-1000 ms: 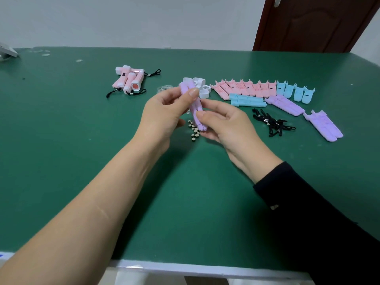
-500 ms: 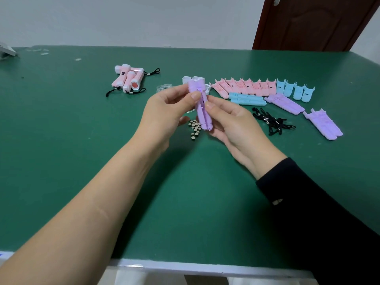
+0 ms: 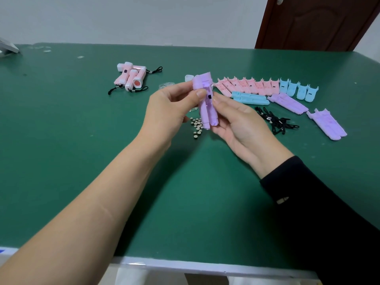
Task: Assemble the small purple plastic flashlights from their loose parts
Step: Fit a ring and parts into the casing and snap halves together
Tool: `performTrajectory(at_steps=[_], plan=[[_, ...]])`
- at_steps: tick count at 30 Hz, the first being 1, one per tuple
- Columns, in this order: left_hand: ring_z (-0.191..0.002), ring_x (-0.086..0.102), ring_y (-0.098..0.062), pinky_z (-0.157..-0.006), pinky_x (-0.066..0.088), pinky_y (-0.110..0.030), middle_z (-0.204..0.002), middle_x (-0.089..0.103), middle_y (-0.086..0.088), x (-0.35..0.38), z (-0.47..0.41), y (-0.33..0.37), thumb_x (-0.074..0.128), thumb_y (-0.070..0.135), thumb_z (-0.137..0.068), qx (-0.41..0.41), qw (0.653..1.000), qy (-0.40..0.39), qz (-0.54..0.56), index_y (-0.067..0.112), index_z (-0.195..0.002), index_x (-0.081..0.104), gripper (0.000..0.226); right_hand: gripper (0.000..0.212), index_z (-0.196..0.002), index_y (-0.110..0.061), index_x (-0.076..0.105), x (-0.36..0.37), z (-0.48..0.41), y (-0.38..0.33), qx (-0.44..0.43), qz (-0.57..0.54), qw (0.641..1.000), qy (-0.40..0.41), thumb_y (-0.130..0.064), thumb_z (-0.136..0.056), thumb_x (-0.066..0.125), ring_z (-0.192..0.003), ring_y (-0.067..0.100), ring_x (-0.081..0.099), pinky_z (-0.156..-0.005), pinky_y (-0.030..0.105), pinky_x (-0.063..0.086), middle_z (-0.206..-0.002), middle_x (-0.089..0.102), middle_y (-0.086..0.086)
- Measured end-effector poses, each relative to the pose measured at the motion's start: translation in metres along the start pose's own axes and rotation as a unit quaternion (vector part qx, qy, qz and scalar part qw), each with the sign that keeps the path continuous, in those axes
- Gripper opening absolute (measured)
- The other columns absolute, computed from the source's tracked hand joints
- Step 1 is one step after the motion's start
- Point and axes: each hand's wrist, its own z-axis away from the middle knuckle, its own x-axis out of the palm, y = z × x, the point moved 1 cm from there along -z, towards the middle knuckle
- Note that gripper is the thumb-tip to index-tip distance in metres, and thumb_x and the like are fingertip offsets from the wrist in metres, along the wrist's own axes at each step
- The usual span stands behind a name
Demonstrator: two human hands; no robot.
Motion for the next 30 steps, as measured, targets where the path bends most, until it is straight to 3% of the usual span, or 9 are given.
performTrajectory(at_steps=[4,10,17,30], plan=[[-0.085,0.065,-0.003,-0.055,0.042,-0.009,-0.097,0.076,0.006,-0.0005,0.0003,0.0019,0.071,0.026,-0.089,0.018,0.999,0.024,-0.011,0.024,-0.108,0.074,0.020,0.024,-0.116,-0.013,0.066,0.0005,0.0004,-0.0001,-0.005,0.001,1.000,0.020,-0.013,-0.095,0.056,-0.093,0.009,0.069,-0.082,0.023,0.056,-0.105,0.074,0.002],[-0.097,0.068,-0.018,-0.056,0.040,-0.009,-0.099,0.076,0.000,0.0016,0.0018,0.0031,0.072,0.024,-0.087,0.024,0.999,0.023,-0.013,0.022,-0.106,0.073,0.020,0.020,-0.111,-0.015,0.068,0.0010,0.0004,0.0013,-0.003,0.001,1.000,0.007,-0.012,-0.094,0.058,-0.084,0.006,0.068,-0.081,0.023,0.055,-0.095,0.075,-0.002],[-0.089,0.067,-0.010,-0.053,0.040,-0.010,-0.097,0.076,0.001,0.0024,0.0023,0.0047,0.072,0.022,-0.087,0.024,0.999,0.020,-0.011,0.020,-0.107,0.073,0.021,0.019,-0.108,-0.017,0.068,-0.0005,-0.0014,0.0030,0.003,0.004,1.000,0.008,-0.013,-0.092,0.061,-0.085,0.007,0.068,-0.082,0.025,0.054,-0.096,0.075,-0.002],[-0.089,0.067,-0.008,-0.054,0.040,-0.009,-0.099,0.076,0.001,0.0022,0.0024,0.0037,0.073,0.024,-0.086,0.019,1.000,0.015,-0.009,0.024,-0.104,0.073,0.017,0.021,-0.110,-0.015,0.068,0.0007,0.0008,0.0015,0.007,0.015,1.000,0.020,-0.011,-0.091,0.062,-0.086,0.008,0.068,-0.086,0.028,0.052,-0.096,0.075,-0.001]])
